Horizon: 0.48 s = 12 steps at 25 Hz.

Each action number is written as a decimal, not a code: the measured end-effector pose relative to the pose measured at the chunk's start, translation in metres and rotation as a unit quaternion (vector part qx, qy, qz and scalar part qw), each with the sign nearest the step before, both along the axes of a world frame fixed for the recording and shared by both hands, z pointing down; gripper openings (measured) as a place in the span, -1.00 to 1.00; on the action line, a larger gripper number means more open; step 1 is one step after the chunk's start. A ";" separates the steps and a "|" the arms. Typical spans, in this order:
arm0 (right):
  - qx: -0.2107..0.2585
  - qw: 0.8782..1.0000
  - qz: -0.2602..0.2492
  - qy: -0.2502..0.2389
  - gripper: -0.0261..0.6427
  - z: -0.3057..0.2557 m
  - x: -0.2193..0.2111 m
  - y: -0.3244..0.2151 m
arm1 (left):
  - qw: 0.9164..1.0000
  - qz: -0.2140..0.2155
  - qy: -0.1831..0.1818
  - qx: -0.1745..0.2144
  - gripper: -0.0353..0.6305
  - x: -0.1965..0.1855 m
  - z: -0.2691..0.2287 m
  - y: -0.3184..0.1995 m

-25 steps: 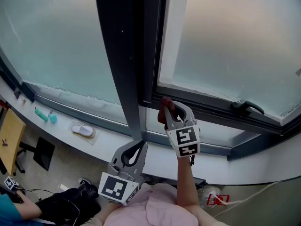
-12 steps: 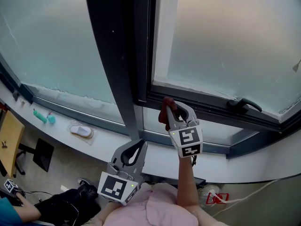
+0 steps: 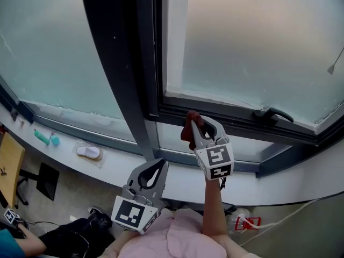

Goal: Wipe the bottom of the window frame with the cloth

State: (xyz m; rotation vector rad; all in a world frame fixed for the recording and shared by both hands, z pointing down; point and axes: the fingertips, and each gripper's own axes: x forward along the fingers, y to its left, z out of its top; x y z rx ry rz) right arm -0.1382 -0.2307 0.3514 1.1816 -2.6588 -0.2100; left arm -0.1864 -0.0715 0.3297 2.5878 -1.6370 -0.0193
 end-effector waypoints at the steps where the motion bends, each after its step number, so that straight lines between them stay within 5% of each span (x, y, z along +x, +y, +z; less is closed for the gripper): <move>1: -0.001 1.000 0.001 -0.001 -0.77 0.000 0.002 0.000 | 1.000 0.000 0.000 0.000 -0.90 0.001 0.000 0.000; 12: -0.005 1.000 0.018 -0.008 -0.76 0.001 0.028 -0.002 | 1.000 0.003 0.004 0.001 -0.90 0.009 -0.001 -0.002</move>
